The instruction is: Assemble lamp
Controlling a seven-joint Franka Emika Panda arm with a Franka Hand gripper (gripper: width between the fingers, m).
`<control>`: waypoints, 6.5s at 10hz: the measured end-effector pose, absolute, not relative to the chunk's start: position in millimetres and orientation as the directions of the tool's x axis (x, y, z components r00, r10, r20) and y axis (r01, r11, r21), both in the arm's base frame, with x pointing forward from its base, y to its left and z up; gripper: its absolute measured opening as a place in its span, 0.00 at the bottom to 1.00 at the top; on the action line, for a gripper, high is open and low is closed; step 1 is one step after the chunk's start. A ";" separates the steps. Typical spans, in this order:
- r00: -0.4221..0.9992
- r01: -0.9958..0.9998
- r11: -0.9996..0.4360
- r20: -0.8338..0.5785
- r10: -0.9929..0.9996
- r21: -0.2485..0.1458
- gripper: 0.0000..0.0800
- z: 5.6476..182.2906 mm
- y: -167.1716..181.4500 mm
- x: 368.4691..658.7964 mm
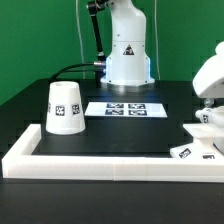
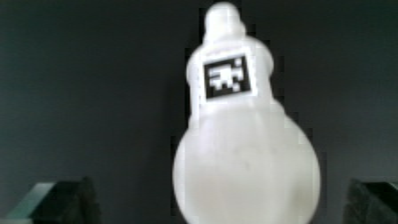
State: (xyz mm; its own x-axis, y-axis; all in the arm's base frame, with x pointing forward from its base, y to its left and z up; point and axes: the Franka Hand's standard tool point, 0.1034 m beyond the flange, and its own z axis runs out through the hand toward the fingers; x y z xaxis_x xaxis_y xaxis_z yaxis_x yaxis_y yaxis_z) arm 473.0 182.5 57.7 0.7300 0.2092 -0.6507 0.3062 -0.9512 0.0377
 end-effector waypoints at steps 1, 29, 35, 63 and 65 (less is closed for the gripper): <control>0.704 0.308 -0.950 -0.682 0.201 0.039 0.87 54.0 183.2 473.3; 0.716 0.258 -0.966 -0.673 0.188 0.005 0.72 119.0 134.9 497.4; 0.905 0.257 -0.966 -0.350 0.243 -0.009 0.72 153.7 110.3 534.0; 0.868 0.250 -0.968 0.439 0.230 0.013 0.72 156.7 105.7 615.3; 0.870 0.249 -0.969 0.436 0.229 0.012 0.72 157.3 102.9 619.6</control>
Offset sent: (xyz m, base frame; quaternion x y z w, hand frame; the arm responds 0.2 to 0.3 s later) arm -0.0099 0.0114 -0.0110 -0.0009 0.0071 0.0100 0.9999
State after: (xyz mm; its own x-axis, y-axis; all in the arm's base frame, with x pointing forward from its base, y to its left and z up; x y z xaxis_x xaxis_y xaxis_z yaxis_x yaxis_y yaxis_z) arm 619.6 102.9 157.3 0.8702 0.2289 0.4363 0.2487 -0.9685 0.0121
